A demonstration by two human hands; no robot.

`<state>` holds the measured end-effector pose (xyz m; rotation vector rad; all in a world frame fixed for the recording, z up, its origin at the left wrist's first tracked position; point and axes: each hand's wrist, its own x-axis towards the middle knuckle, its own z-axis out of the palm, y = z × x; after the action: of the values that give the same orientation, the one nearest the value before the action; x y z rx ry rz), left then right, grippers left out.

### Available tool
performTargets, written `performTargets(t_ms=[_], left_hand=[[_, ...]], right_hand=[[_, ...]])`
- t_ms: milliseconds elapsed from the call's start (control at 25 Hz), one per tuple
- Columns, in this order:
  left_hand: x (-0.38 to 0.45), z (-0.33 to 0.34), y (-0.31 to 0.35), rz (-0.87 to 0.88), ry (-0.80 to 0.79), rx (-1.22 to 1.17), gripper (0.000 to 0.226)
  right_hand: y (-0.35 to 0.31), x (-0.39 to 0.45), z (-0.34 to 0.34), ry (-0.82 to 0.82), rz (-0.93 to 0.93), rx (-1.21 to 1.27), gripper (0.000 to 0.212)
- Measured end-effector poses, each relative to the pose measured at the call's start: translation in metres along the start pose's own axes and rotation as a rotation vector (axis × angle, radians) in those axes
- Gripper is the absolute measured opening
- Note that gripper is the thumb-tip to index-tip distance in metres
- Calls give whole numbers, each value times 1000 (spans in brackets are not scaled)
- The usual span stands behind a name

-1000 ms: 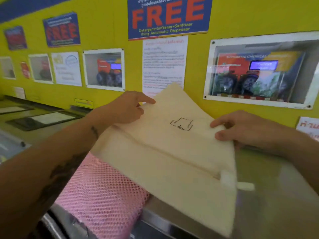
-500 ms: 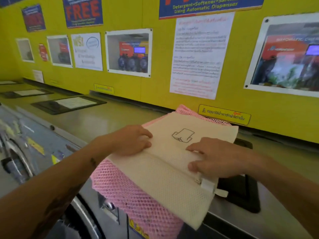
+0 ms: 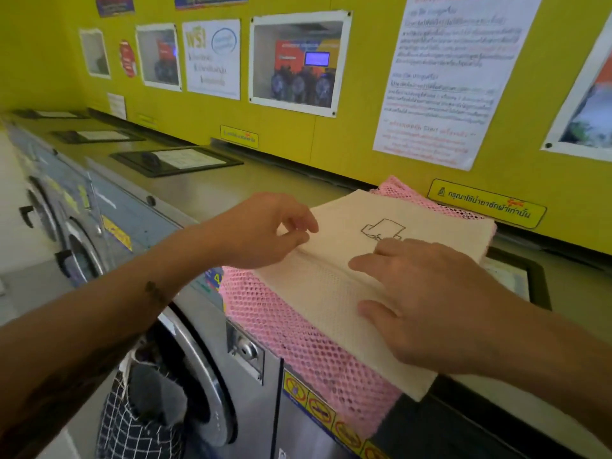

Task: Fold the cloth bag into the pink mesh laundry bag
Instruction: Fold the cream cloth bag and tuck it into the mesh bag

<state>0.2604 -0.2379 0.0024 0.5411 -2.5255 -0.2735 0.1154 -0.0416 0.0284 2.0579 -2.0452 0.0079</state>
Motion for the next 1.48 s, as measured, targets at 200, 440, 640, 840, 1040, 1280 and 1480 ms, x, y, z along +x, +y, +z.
performTargets(t_ms=[200, 440, 640, 840, 1040, 1280, 1480], left_hand=[[-64, -9, 5, -55, -270, 32, 62], [-102, 51, -19, -65, -192, 430, 135], [-99, 80, -22, -23, 57, 529, 113], [-89, 76, -18, 6, 290, 423, 84], [-85, 36, 6, 117, 405, 264, 71], [-32, -38, 55, 215, 503, 104, 71], [70, -51, 55, 119, 254, -49, 60]], right_hand=[[-33, -18, 19, -168, -85, 24, 67], [-44, -18, 68, -43, -32, -228, 125], [-41, -15, 71, 85, 10, -241, 71], [-21, -12, 60, 86, -130, -152, 69], [4, -30, 10, 19, -168, 181, 64], [54, -40, -49, 263, -18, 472, 67], [121, 7, -74, 217, 152, 613, 51]])
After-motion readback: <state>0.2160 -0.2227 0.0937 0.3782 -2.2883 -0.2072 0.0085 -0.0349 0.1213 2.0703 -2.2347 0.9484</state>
